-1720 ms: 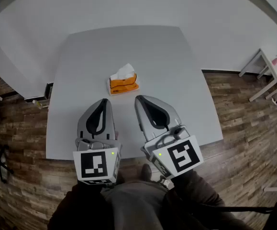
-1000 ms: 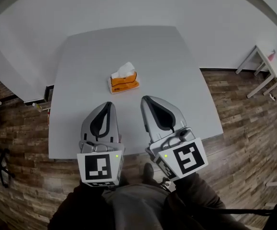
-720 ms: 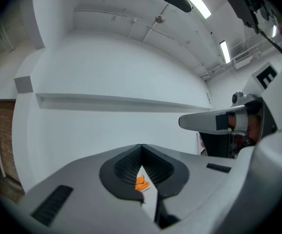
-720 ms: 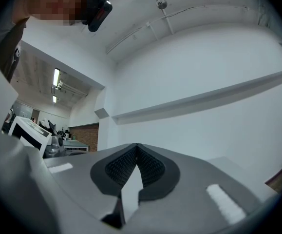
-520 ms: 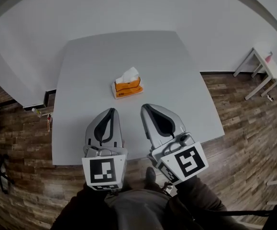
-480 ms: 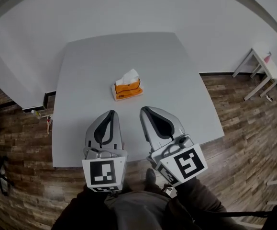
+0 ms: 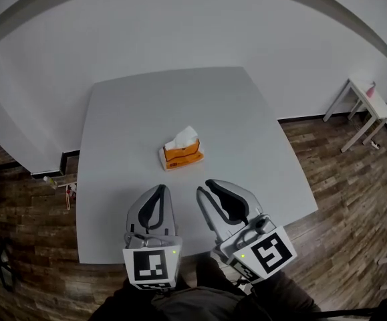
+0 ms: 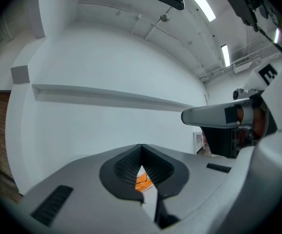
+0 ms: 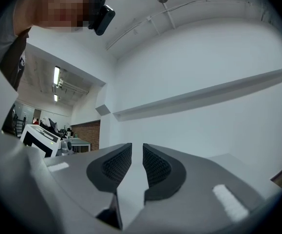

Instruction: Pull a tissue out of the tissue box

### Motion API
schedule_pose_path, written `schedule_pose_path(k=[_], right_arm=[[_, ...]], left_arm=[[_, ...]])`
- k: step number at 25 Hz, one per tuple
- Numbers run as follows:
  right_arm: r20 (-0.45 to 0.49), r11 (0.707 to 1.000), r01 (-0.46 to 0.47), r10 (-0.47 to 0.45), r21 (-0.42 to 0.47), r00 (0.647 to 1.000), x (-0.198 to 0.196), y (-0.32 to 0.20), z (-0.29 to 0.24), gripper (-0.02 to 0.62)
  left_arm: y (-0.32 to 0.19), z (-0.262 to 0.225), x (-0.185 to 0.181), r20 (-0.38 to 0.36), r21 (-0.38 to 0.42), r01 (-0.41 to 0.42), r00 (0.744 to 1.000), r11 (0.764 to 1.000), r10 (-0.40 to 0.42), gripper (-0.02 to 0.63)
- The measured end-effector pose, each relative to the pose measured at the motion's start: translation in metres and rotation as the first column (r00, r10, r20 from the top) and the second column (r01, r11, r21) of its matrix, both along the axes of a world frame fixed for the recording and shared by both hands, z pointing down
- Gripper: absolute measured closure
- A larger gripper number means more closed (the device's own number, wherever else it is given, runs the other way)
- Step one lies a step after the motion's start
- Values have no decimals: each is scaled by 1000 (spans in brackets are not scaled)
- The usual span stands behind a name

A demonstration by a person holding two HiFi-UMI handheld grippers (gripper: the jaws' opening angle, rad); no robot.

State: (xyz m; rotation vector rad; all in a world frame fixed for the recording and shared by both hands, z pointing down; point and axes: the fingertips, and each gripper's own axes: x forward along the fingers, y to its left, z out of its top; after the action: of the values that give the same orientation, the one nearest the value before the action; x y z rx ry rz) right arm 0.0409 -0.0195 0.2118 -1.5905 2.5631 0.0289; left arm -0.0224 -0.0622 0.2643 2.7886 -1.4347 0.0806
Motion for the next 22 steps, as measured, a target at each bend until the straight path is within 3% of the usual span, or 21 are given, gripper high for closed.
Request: schedule_pose_path(k=[8, 14, 22], right_arm=[[17, 995, 86, -85, -56, 996, 43, -65, 28, 514], [35, 977, 183, -180, -108, 983, 79, -126, 61, 503], [-5, 951, 249, -254, -185, 967, 97, -187, 96, 462]], left_arm=[[-63, 21, 44, 32, -31, 62, 998, 998, -61, 606], [-119, 53, 69, 62, -85, 175, 983, 981, -170, 606], [-154, 77, 78, 115, -145, 234, 969, 961, -219, 606]])
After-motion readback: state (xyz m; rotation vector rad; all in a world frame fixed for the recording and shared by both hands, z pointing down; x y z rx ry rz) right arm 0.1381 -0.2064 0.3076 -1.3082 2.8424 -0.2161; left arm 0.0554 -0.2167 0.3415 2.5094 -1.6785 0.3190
